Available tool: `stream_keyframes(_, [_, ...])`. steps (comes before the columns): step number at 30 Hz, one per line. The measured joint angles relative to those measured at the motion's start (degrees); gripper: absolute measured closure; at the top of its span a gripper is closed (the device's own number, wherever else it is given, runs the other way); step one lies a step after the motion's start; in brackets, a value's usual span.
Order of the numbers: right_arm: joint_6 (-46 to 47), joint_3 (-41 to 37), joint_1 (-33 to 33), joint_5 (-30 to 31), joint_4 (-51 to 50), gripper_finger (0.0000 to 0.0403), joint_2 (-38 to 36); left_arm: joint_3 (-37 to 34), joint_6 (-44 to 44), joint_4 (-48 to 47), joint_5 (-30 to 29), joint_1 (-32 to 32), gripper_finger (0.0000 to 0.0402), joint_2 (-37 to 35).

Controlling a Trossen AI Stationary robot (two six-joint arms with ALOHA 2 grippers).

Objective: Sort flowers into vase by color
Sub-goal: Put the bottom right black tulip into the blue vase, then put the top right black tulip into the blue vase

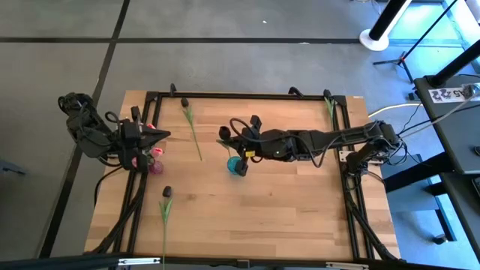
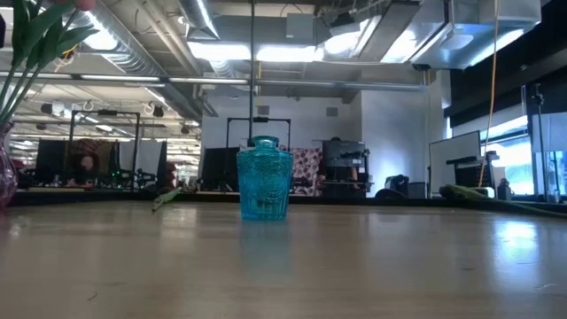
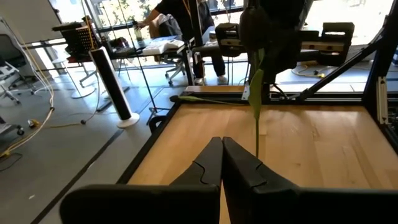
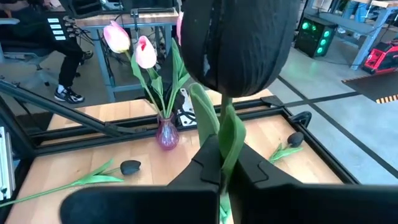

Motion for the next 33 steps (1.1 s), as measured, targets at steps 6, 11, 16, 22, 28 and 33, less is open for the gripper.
stream_keyframes(6, [-0.1, 0.0, 0.0, 0.0, 0.5, 0.0398, -0.8, 0.0, 0.0, 0.0, 0.0, 0.0, 0.0401, 0.0])
stream_keyframes(11, [0.1, 0.0, 0.0, -1.4, -0.3, 0.0397, -0.7, 0.0, 0.0, 0.0, 0.0, 0.0, 0.0401, 0.0])
stream_keyframes(16, [0.1, 0.0, 0.0, -1.1, -2.0, 0.0395, -0.7, 0.0, 0.0, 0.0, 0.0, 0.0, 0.0401, 0.0])
stream_keyframes(22, [1.4, -1.6, 0.0, -0.3, -7.3, 0.0372, -0.2, 0.0, 0.0, 0.1, -0.4, 0.0, 0.0401, 0.0])
stream_keyframes(28, [4.6, -2.5, 0.0, -0.2, -10.4, 0.0305, 0.1, 0.0, 0.0, 0.1, -0.4, 0.0, 0.0401, 0.0])
stream_keyframes(33, [5.3, -1.7, 0.0, -2.6, -14.6, 0.0231, -0.7, 0.0, 0.0, 0.1, -0.5, 0.0, 0.0401, 0.0])
